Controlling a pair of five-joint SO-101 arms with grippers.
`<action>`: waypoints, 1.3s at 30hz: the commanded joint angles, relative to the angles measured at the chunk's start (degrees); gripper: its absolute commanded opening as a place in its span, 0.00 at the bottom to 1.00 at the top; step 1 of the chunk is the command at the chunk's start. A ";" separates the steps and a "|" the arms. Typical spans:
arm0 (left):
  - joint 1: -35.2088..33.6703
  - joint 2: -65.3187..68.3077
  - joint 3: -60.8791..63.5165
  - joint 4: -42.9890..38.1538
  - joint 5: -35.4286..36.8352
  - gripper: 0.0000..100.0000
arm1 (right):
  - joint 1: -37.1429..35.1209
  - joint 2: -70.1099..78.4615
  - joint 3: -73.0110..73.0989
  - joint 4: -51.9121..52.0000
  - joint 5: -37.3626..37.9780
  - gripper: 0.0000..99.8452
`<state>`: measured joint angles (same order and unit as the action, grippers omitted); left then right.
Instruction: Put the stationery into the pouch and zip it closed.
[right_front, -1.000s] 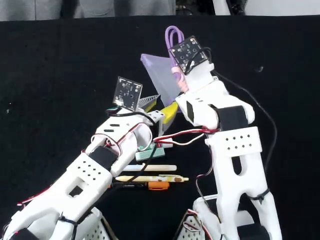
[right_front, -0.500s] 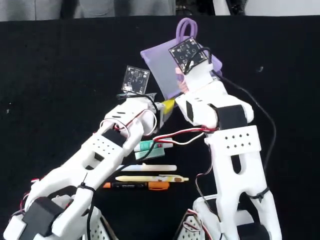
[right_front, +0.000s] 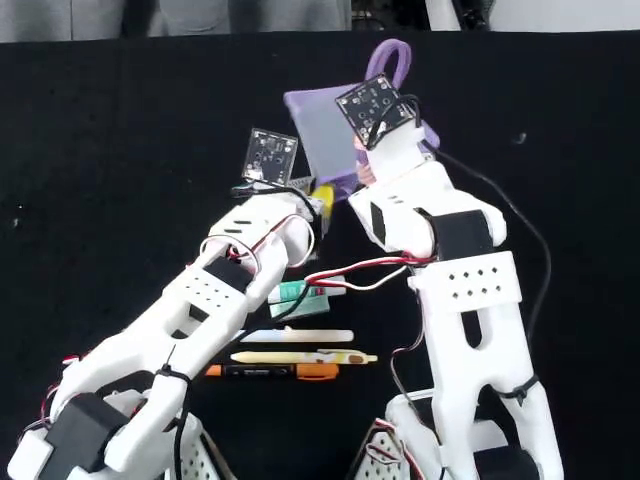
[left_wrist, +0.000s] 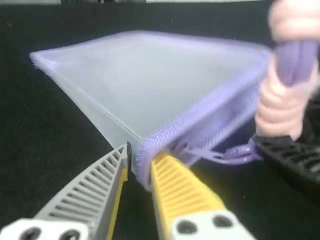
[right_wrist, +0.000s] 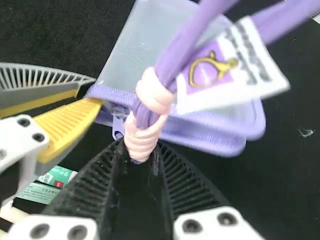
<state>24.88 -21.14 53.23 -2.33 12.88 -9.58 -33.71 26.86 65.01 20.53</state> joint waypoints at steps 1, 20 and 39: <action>-1.80 0.00 0.57 -4.31 -0.88 0.03 | -0.26 -2.51 -0.57 -0.35 0.35 0.01; -8.04 -0.62 2.51 -4.75 -3.52 0.03 | 16.97 -2.42 -3.38 -3.25 2.11 0.01; -8.84 -0.70 2.42 -4.75 -4.75 0.03 | 23.74 -2.42 -4.62 -2.20 2.02 0.02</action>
<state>15.82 -20.97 55.96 -6.29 8.22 14.86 -33.89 24.04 62.90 22.20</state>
